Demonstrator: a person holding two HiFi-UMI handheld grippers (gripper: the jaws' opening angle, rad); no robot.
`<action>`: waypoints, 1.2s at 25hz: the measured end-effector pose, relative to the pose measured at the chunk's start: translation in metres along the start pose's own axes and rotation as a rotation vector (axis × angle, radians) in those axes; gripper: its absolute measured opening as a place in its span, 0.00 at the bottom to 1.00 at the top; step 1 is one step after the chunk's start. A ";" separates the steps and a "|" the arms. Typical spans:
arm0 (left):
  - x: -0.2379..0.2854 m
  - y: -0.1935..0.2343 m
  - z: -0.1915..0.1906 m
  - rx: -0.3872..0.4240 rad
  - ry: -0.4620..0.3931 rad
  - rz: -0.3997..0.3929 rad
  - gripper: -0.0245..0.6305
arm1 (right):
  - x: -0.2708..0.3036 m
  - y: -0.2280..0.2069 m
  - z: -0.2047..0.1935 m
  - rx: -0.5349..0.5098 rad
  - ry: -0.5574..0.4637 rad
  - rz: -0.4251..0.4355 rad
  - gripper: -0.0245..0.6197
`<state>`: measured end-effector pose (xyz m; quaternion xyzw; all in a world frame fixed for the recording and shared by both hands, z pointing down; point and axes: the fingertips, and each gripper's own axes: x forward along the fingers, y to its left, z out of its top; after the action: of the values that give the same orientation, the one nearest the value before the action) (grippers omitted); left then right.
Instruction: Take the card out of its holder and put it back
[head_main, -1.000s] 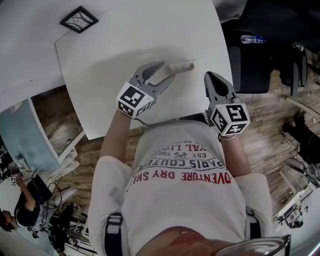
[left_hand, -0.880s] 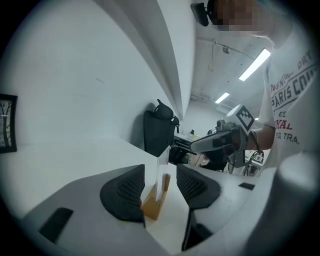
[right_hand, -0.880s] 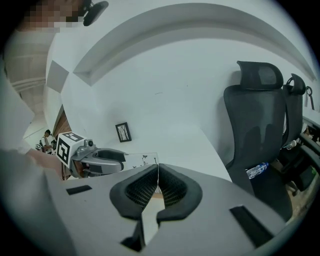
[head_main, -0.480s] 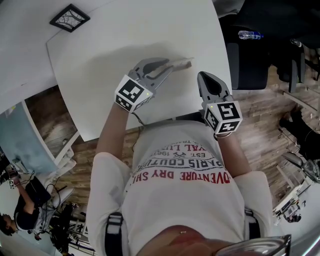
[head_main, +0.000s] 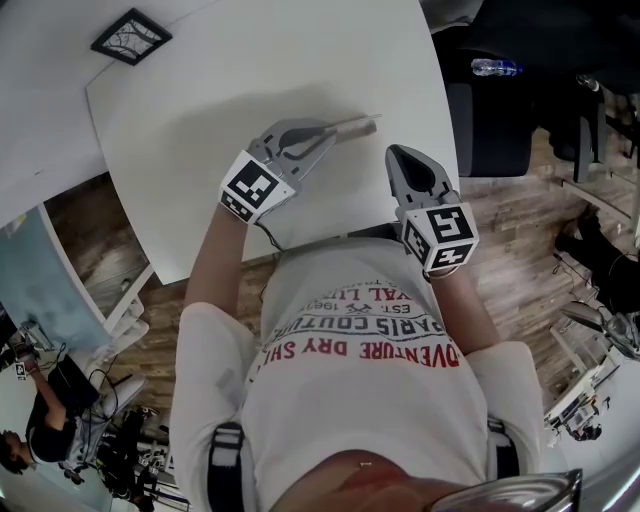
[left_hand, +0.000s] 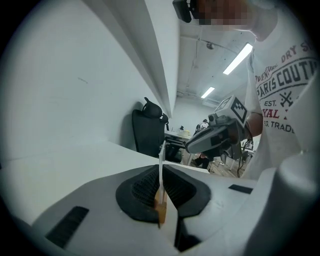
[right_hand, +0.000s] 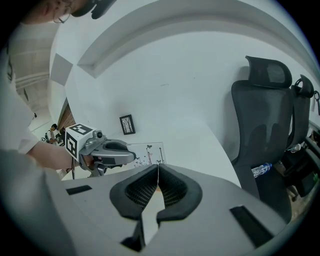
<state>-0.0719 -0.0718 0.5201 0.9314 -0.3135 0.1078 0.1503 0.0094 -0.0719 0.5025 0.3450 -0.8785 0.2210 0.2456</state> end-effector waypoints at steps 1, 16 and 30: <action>0.000 -0.001 0.001 0.007 -0.003 -0.010 0.10 | -0.001 0.000 0.000 0.000 0.001 0.000 0.08; -0.004 -0.009 0.012 0.081 -0.042 -0.100 0.09 | -0.010 0.007 -0.009 -0.019 0.029 0.001 0.08; -0.019 -0.015 0.053 0.120 -0.102 -0.086 0.09 | -0.021 0.012 0.002 -0.028 -0.014 -0.002 0.08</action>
<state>-0.0717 -0.0685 0.4617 0.9556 -0.2732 0.0724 0.0828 0.0135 -0.0543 0.4861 0.3438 -0.8830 0.2060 0.2443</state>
